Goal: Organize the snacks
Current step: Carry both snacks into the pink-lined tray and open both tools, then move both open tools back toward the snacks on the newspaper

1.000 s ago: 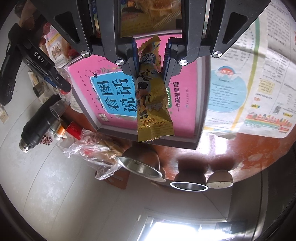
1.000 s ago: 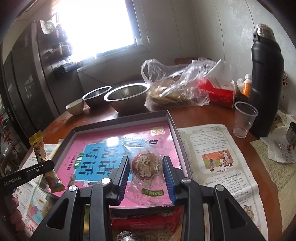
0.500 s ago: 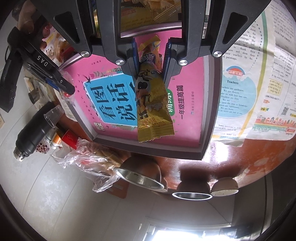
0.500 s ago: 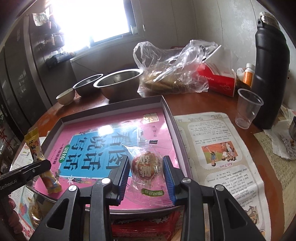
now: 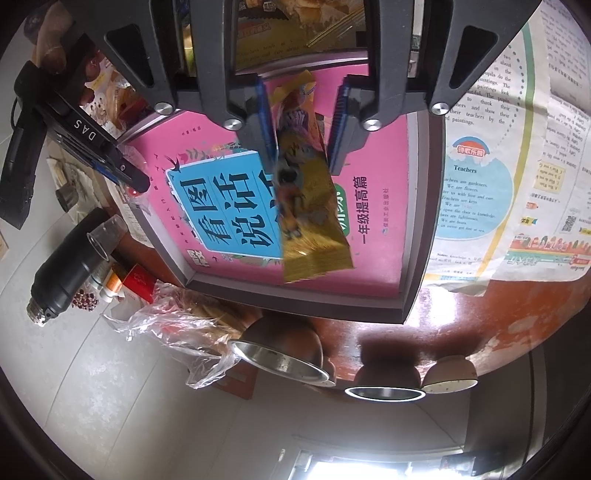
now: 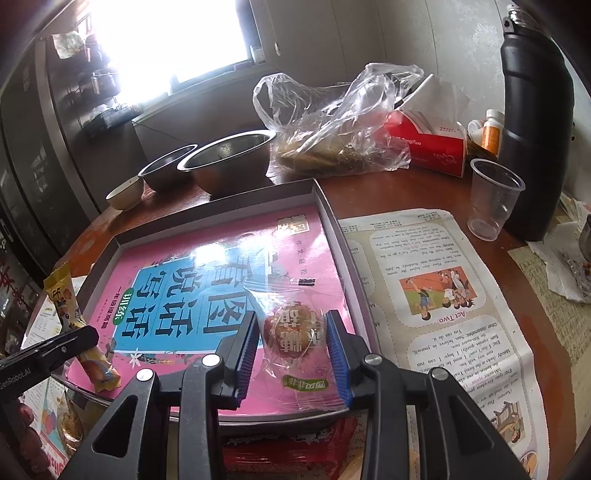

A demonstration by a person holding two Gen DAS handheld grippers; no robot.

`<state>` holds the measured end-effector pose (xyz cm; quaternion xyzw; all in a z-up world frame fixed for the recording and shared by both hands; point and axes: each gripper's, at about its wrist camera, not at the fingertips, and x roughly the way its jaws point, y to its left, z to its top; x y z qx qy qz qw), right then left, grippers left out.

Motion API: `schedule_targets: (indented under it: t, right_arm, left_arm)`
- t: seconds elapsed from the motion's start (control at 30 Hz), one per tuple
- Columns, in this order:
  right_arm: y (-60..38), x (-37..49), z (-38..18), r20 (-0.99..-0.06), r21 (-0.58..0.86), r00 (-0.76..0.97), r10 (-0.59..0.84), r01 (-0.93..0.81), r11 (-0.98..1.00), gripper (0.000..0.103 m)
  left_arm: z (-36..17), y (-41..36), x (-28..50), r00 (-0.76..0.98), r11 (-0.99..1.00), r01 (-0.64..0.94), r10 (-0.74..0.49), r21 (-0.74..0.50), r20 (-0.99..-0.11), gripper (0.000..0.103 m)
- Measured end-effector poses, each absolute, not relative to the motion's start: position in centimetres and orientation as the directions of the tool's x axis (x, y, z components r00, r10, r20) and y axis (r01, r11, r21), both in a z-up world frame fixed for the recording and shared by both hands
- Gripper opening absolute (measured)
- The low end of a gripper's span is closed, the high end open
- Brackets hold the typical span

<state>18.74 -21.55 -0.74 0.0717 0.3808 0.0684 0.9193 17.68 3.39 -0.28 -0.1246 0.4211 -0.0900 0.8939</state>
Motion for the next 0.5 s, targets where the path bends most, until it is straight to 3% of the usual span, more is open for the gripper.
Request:
schedule_targets:
  t: [0.17,0.3,0.5]
  right_arm:
    - [-21.6,18.7,-0.6,-0.689,0.185,0.702,0.18,-0.069,0.98,0.038]
    - [-21.8,18.5,-0.3,-0.683,0.197,0.706,0.188,-0.07,0.978,0.038]
    - [-21.9,18.0,0.3,-0.666,0.2,0.721,0.191,-0.074,0.977,0.043]
  left_arm:
    - [-0.1,3.4,17.6,0.632,0.956,0.052,-0.256,-0.29,-0.732,0.038]
    - [0.0,3.7,17.3,0.634,0.954,0.051,-0.259,-0.295,-0.728,0.051]
    - [0.8,4.1,16.7,0.653,0.959,0.036,-0.237,-0.282,-0.72,0.053]
